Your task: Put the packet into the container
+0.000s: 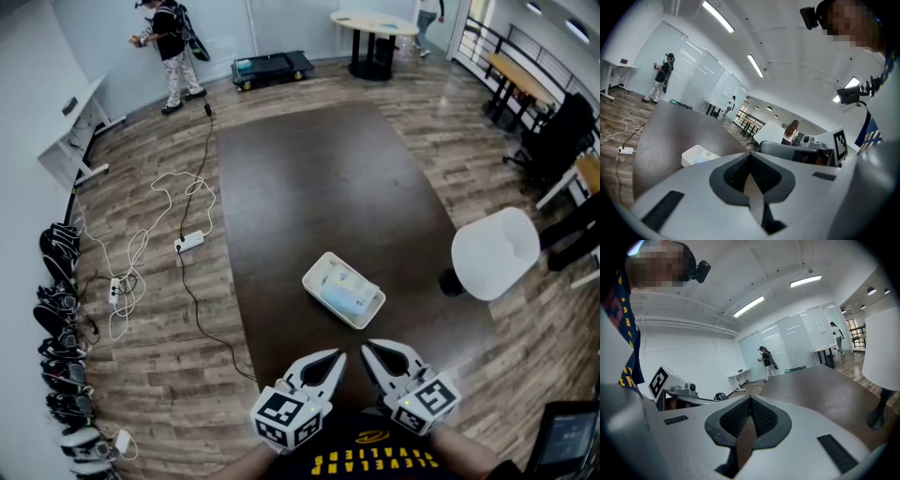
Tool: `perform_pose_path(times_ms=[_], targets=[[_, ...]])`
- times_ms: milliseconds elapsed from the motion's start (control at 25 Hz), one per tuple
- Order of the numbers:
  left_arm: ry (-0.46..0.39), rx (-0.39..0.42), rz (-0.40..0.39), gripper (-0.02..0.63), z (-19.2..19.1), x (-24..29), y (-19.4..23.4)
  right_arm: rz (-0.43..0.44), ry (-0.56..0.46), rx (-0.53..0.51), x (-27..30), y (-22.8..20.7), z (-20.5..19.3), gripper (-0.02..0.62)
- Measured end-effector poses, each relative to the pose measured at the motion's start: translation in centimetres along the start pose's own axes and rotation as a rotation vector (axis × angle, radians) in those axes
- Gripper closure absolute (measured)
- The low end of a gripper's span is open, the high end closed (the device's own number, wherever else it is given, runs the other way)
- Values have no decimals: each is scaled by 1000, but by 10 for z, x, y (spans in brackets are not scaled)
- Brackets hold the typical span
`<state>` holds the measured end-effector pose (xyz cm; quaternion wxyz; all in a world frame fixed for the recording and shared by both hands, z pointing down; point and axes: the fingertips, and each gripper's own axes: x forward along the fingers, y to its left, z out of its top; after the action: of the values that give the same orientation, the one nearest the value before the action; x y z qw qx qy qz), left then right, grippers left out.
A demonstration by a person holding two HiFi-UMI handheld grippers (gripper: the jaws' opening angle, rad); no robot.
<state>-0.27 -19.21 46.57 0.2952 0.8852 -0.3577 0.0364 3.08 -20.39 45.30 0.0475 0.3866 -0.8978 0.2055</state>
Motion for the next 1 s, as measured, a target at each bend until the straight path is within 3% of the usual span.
perform_pose_path(times_ms=[1000], targets=[[5, -14, 25, 607, 1, 5, 10, 12, 16, 8, 6, -6, 0, 586]])
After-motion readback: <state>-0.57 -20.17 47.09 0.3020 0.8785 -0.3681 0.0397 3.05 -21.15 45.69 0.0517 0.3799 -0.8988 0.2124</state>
